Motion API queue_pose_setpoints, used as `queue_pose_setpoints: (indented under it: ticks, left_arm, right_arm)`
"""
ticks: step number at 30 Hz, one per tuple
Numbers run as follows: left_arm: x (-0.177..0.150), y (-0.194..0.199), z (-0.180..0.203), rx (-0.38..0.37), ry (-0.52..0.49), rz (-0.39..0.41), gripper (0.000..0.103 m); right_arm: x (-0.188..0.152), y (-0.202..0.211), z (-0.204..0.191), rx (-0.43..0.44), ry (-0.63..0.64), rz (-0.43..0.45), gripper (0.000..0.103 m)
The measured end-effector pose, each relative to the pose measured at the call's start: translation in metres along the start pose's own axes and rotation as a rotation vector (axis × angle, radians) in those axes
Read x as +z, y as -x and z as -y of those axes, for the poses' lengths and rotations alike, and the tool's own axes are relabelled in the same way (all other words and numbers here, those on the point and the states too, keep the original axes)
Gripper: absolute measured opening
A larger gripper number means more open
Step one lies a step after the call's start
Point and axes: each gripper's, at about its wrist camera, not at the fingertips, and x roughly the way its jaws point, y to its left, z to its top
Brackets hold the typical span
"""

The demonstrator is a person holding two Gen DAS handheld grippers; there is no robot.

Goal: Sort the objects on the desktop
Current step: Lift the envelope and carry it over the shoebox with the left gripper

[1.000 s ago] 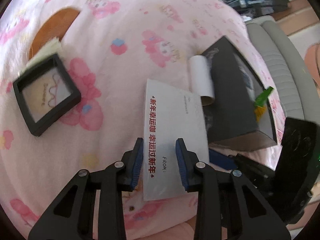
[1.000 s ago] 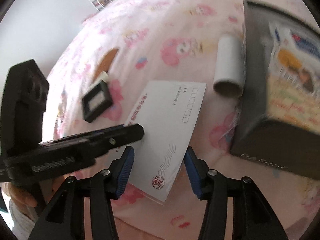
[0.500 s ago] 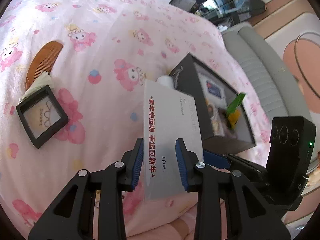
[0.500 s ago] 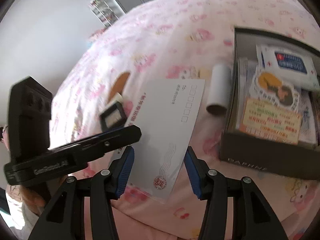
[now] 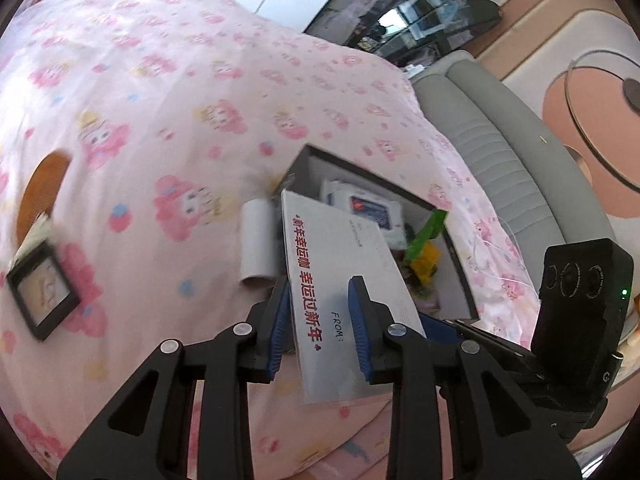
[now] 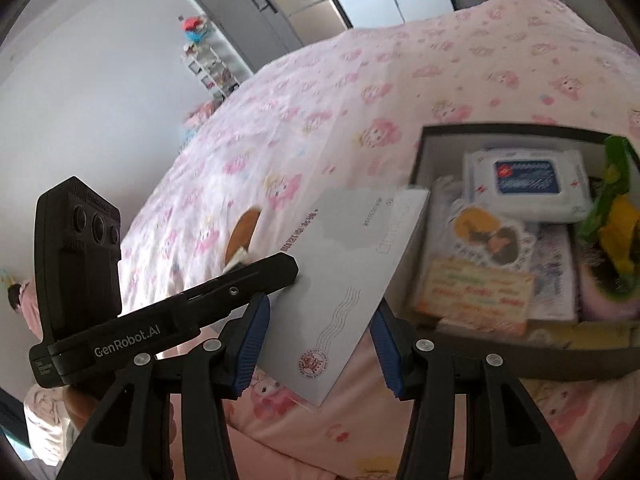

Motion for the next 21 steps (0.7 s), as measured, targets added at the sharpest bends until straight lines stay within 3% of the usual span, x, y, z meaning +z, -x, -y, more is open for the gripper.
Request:
queue_pose_setpoints:
  ticks: [3, 10, 21]
  left_arm:
    - [0.01, -0.011, 0.02, -0.007, -0.023, -0.004, 0.028]
    - [0.02, -0.049, 0.054, -0.046, -0.036, -0.03, 0.028]
    - [0.015, -0.108, 0.046, -0.06, 0.051, -0.091, 0.027]
  right_arm:
    - [0.009, 0.013, 0.02, 0.027, -0.047, 0.014, 0.047]
    - [0.017, 0.033, 0.053, -0.026, -0.071, 0.054, 0.047]
    - [0.019, 0.01, 0.091, -0.118, -0.13, 0.008, 0.047]
